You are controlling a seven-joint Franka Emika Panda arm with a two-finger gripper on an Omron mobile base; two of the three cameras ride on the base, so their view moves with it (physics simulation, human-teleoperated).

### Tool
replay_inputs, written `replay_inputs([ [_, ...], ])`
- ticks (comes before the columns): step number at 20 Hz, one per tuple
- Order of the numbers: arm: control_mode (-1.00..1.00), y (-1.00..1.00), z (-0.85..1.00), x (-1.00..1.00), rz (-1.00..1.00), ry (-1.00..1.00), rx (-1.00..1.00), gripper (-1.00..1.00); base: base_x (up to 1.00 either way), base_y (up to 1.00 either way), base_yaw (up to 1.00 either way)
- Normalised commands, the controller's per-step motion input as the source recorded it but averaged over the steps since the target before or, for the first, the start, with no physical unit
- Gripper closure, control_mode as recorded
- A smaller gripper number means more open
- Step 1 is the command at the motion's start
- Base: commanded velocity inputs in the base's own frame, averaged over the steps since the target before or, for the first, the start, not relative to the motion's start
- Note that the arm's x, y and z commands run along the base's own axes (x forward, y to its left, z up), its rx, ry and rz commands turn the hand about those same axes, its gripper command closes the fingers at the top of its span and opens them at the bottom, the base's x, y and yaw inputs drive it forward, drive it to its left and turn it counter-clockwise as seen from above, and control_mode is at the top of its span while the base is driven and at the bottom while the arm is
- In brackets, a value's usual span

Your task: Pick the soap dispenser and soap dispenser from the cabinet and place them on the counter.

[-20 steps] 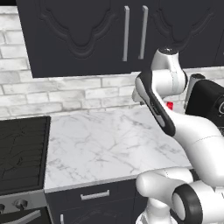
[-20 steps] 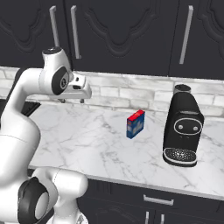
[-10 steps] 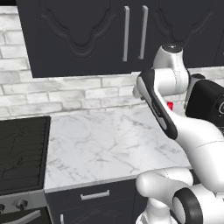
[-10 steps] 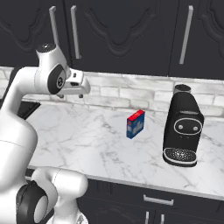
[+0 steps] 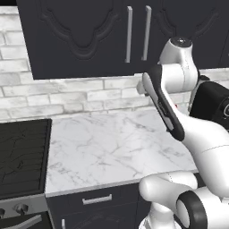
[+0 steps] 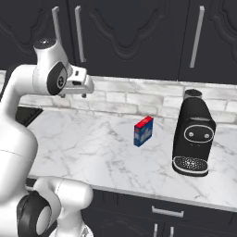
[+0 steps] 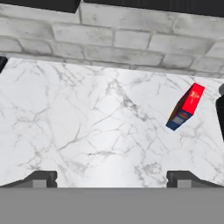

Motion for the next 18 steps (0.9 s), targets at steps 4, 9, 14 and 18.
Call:
replay_inputs([
  [4, -1.00, 0.00, 0.31, -0.08, 0.00, -0.07, 0.00, -1.00, 0.00, 0.00, 0.00],
  [9, -1.00, 0.00, 0.26, -0.01, 0.00, -0.05, 0.00, -1.00, 0.00, 0.00, 0.00],
  [14, -1.00, 0.02, 0.30, -0.02, 0.00, -0.08, 0.00, -1.00, 0.00, 0.00, 0.00],
  [18, -1.00, 0.00, 0.33, -0.04, -0.01, -0.09, 0.01, -1.00, 0.00, 0.00, 0.00],
])
